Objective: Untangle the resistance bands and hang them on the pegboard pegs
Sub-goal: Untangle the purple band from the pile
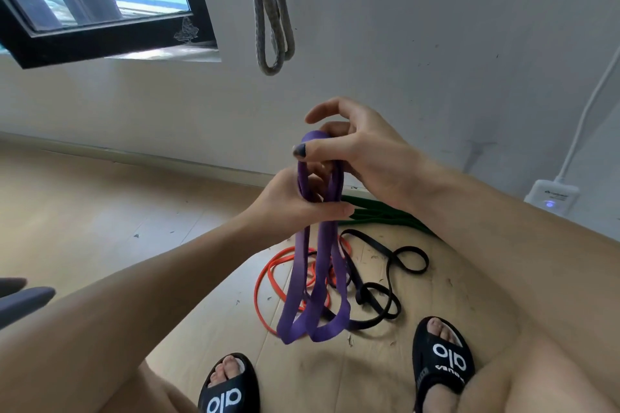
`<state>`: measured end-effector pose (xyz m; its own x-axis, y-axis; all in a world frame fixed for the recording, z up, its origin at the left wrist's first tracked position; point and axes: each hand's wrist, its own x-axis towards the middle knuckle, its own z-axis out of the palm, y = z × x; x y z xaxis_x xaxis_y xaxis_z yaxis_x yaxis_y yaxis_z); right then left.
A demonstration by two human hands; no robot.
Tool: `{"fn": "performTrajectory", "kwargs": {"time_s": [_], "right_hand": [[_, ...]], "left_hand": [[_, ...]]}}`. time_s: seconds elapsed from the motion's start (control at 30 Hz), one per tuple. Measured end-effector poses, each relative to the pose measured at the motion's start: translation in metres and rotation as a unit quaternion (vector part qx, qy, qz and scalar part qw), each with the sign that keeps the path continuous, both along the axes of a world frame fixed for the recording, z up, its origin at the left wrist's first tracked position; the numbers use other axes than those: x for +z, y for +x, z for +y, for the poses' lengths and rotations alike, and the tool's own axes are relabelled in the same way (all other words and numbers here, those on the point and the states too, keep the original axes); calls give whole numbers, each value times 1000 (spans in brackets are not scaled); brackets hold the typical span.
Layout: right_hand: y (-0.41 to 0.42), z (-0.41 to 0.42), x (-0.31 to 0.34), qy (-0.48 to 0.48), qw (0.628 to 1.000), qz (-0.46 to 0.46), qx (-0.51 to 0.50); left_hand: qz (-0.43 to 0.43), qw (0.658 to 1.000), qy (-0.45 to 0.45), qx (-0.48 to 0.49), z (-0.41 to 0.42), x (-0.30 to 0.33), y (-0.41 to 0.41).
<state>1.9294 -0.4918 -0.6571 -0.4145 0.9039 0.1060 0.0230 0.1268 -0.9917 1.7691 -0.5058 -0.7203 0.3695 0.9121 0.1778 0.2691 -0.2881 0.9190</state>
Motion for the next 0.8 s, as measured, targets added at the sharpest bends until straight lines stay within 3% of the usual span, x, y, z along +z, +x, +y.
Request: {"fn": "performTrajectory", "kwargs": {"time_s": [0.2,0.37,0.63,0.8], "right_hand": [[6,9,4,-80,986,131,-60],[7,14,-1,-116,978,155,-80],[14,26,1,-145,964,200,-102],[22,29,3,-146,963,196,-110]], "left_hand": [[112,994,3,7,9,-2,-20],[233,972,16,13,12,-8,-24],[291,956,-1,28,21,-17,-28],[232,972,-33,13,23,-17,-41]]}}
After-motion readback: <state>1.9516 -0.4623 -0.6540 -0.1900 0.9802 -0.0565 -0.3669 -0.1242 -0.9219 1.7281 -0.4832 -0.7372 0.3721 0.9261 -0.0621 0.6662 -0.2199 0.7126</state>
